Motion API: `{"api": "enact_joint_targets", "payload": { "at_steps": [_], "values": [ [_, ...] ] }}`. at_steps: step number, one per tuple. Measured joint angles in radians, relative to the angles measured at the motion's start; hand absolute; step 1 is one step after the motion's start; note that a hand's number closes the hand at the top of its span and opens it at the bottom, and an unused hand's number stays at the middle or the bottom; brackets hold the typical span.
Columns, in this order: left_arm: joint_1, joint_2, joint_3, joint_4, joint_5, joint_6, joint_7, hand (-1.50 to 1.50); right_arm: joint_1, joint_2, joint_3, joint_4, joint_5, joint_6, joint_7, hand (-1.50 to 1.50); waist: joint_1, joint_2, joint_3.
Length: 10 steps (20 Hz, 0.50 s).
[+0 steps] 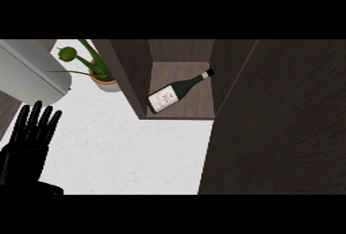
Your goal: Pick up the wine, place it into the cabinet and close the cabinet
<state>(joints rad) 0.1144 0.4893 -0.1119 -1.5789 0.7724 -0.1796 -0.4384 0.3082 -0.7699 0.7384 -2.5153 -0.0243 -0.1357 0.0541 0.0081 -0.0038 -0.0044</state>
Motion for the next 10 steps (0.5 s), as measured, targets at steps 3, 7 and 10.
{"api": "enact_joint_targets", "payload": {
  "at_steps": [3, 7, 10],
  "values": [
    [-0.003, 0.022, 0.026, 0.023, 0.017, -0.035, 0.005, -1.50, -0.029, 0.012, 0.003, 0.002, 0.000, 0.008, 0.024, 1.50, 0.004, 0.001, -0.001],
    [-0.008, 0.047, 0.052, 0.030, 0.038, -0.066, 0.018, -1.50, -0.063, 0.031, -0.016, 0.006, -0.002, 0.019, 0.041, 1.50, 0.011, 0.003, -0.002],
    [-0.018, 0.069, 0.070, 0.035, 0.061, -0.089, 0.038, -1.50, -0.103, 0.059, -0.036, 0.012, -0.006, 0.029, 0.065, 1.50, 0.023, 0.006, -0.002]
  ]
}}
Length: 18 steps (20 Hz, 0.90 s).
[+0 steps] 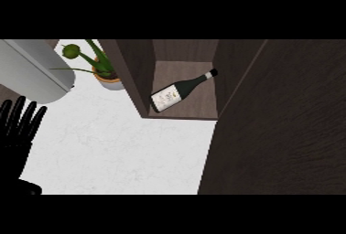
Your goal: Pick up the wine, place it into the cabinet and close the cabinet
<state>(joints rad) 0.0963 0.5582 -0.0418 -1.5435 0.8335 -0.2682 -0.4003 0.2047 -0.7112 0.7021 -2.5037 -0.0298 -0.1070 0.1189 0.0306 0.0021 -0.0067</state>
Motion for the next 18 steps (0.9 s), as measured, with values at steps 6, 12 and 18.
{"api": "enact_joint_targets", "payload": {
  "at_steps": [6, 12, 18],
  "values": [
    [-0.016, 0.003, 0.008, 0.007, 0.005, -0.011, 0.008, -1.50, -0.117, 0.085, -0.048, 0.017, -0.009, 0.004, 0.089, 1.50, 0.023, 0.005, -0.002],
    [-0.029, 0.017, 0.020, 0.034, 0.009, -0.041, 0.014, -1.50, -0.307, 0.230, -0.063, 0.102, -0.035, -0.017, 0.221, 1.50, 0.039, 0.006, -0.003],
    [-0.026, 0.043, 0.051, 0.050, 0.036, -0.073, 0.032, -1.50, -0.601, 0.515, 0.013, 0.277, -0.039, -0.095, 0.393, 1.50, 0.038, 0.002, -0.001]
  ]
}}
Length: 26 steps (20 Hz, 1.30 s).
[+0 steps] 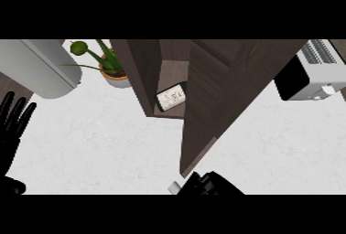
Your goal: Pick up the wine, place it into the cabinet and close the cabinet
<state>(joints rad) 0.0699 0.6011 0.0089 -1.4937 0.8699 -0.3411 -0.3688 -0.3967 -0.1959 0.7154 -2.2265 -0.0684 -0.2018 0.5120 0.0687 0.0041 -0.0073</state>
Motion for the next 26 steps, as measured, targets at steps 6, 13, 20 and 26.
{"api": "enact_joint_targets", "payload": {
  "at_steps": [6, 13, 20, 26],
  "values": [
    [0.014, -0.009, 0.022, 0.035, -0.011, -0.028, -0.019, -1.50, -0.339, 0.148, -0.032, 0.268, -0.049, -0.133, 0.080, 1.50, -0.019, -0.002, 0.004],
    [0.021, -0.019, 0.059, 0.069, -0.020, -0.059, -0.019, -1.50, -0.552, 0.187, -0.175, 0.557, -0.210, -0.146, -0.008, 1.50, -0.039, -0.001, 0.006],
    [-0.002, -0.026, 0.096, 0.092, -0.027, -0.072, 0.010, -1.50, -0.569, 0.195, -0.252, 0.742, -0.301, -0.111, -0.109, 1.50, -0.051, -0.002, 0.007],
    [0.010, -0.063, 0.107, 0.056, -0.059, -0.059, 0.018, -1.50, -0.560, 0.193, -0.325, 0.875, -0.280, -0.019, -0.194, 1.50, -0.056, -0.006, 0.007]
  ]
}}
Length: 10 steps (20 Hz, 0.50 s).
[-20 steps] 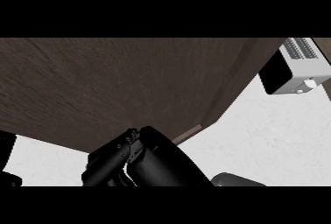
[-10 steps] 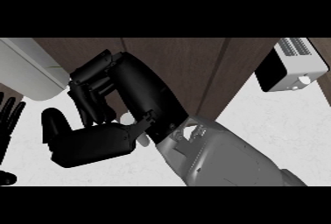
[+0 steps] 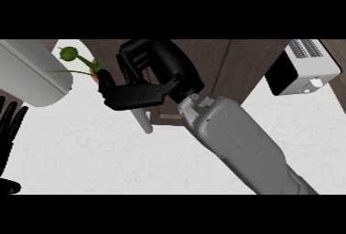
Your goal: Pick up the wine, place it into the cabinet and close the cabinet
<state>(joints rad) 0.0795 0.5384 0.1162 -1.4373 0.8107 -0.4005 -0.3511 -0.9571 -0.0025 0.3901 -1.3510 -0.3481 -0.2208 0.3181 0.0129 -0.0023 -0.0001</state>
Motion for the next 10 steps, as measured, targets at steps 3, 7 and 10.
{"api": "enact_joint_targets", "payload": {
  "at_steps": [3, 7, 10],
  "values": [
    [-0.015, -0.006, 0.010, 0.013, -0.002, -0.006, 0.011, -1.50, -0.001, -0.006, -0.025, 0.050, 0.001, 0.078, -0.059, 1.50, 0.002, -0.010, -0.003],
    [-0.022, 0.003, 0.028, 0.013, 0.007, -0.018, 0.031, -1.50, -0.004, -0.004, -0.048, 0.097, 0.000, 0.141, -0.111, 1.50, 0.007, -0.020, -0.004],
    [-0.019, 0.000, 0.027, -0.002, 0.010, -0.025, 0.040, -1.50, -0.015, -0.006, -0.052, 0.136, 0.013, 0.176, -0.155, 1.50, 0.013, -0.026, -0.004]
  ]
}}
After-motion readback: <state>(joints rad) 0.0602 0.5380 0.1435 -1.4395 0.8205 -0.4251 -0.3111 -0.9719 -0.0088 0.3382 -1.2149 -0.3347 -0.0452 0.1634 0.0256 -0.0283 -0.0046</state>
